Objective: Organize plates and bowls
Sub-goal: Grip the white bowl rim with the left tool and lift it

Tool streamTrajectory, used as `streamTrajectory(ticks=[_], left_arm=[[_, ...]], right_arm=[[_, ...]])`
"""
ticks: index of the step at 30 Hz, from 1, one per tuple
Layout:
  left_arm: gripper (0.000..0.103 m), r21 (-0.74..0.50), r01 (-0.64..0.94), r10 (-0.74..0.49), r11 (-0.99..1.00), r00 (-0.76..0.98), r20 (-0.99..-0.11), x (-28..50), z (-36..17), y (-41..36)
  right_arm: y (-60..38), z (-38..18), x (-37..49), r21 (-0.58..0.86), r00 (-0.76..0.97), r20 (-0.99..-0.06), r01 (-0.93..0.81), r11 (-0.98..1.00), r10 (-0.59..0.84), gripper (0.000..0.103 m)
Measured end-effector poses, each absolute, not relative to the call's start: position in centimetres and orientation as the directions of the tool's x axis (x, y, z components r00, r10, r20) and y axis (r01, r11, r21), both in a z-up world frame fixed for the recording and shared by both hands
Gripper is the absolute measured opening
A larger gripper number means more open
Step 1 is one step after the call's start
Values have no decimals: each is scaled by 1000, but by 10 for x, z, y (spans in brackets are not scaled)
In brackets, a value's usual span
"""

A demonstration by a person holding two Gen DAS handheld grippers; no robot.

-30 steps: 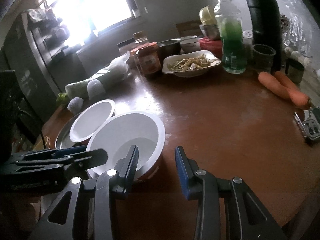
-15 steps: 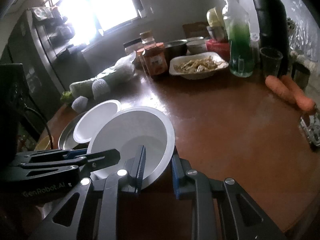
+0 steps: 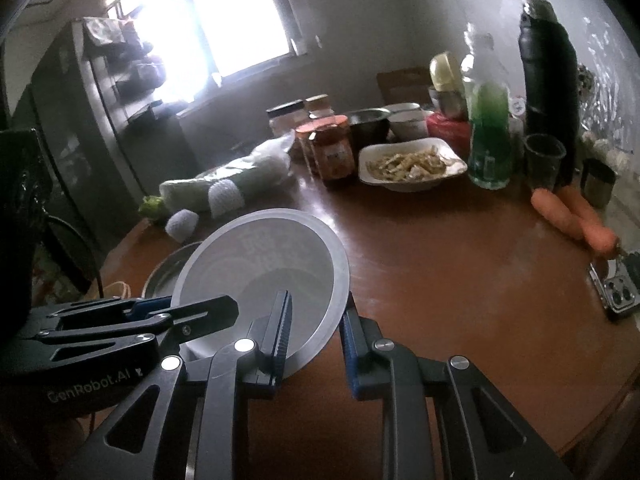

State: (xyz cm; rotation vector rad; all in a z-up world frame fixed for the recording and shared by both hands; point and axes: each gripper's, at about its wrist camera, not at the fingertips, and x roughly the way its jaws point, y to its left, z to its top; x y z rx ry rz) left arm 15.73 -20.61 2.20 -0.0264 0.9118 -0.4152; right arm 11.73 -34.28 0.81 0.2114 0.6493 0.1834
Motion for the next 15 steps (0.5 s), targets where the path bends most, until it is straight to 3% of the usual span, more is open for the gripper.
streamTrajectory(ticks=[15], left_arm=[[28, -192, 297, -336, 936, 585, -738, 123, 36, -159]], right_arm=[[-298, 26, 95, 231, 785, -551, -183, 955, 284, 25]])
